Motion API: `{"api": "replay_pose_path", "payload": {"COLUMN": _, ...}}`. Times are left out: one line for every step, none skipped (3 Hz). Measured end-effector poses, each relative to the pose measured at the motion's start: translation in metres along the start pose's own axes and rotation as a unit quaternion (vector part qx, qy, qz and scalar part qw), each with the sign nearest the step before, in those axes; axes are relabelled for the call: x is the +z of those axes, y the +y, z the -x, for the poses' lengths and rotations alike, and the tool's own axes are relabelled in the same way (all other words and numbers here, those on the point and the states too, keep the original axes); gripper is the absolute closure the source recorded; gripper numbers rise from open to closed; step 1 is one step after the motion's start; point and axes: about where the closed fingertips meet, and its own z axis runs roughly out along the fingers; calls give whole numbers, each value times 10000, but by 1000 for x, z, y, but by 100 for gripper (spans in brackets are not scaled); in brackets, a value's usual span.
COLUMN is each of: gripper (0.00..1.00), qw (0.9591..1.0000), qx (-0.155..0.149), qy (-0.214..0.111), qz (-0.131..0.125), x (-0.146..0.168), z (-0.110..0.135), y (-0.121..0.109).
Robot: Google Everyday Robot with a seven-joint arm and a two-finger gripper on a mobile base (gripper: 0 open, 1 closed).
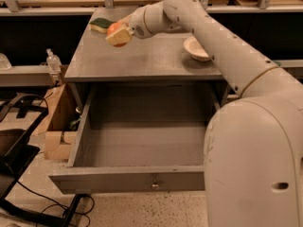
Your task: Pick orange from top drawer and place on counter
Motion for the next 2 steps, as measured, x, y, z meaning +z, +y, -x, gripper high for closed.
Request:
{"api": "replay_pose_path", "payload": {"gripper": 100, "qw": 9998, "qx": 179, "qy": -89, "qz": 61, "x": 37, "z": -28, "y": 5}}
{"api": "replay_pose_path", "payload": {"gripper": 100, "qw": 9993, "qx": 265, "qy": -81, "qz": 268, "x": 63, "z": -54, "y": 18}}
